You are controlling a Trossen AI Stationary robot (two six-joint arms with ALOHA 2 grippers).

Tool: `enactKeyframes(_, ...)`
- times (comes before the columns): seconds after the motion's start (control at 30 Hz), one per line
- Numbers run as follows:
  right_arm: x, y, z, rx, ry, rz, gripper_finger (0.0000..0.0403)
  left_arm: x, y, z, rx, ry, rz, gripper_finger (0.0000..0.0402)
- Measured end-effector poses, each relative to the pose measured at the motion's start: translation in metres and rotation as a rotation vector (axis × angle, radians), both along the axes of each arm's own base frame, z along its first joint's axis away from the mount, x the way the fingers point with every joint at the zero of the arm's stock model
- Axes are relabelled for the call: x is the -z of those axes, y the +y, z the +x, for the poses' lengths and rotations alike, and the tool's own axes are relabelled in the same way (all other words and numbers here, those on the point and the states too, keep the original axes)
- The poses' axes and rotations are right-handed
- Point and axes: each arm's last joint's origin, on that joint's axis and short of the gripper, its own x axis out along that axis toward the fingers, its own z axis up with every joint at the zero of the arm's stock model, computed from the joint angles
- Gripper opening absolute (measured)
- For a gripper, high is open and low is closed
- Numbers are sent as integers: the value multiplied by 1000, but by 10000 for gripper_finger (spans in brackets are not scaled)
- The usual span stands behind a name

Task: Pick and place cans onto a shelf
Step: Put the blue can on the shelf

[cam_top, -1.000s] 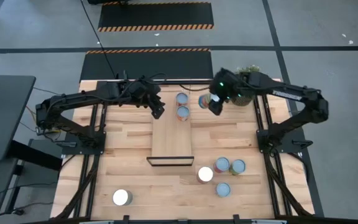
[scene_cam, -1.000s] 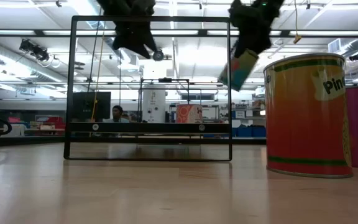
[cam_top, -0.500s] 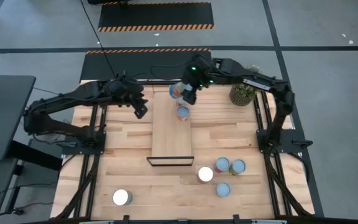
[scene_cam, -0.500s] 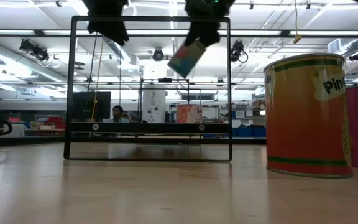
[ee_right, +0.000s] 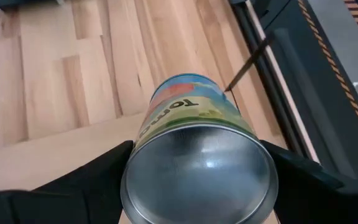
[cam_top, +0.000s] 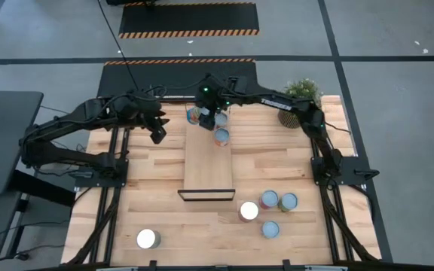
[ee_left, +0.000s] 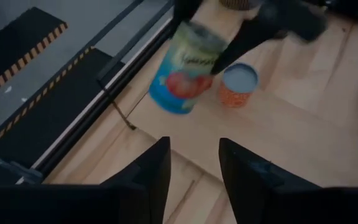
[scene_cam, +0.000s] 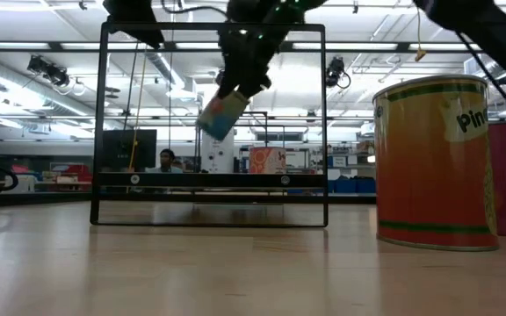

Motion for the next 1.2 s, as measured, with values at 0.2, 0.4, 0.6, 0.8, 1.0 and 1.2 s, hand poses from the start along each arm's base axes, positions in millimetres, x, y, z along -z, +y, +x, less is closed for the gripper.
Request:
enactKeyframes(0.2,29,-2,13,-15,74,27,324,2,-7,6,49,12,3,142)
enactKeyframes(0.4,39,-2,12,-24,131,38,325,2,-7,4,31,21,17,142)
enactKeyframes(0.6,41,-8,12,-62,133,2,327,2,-7,4,30,22,16,142)
enactKeyframes(0.8,53,-19,16,-60,131,-11,326,2,-7,5,10,9,4,142)
enactKeyframes(1.0,63,-24,18,-68,155,4,326,1,-6,5,-23,2,14,142)
enactKeyframes(1.2,62,-25,18,-72,142,-3,327,1,-6,5,-39,-1,15,142)
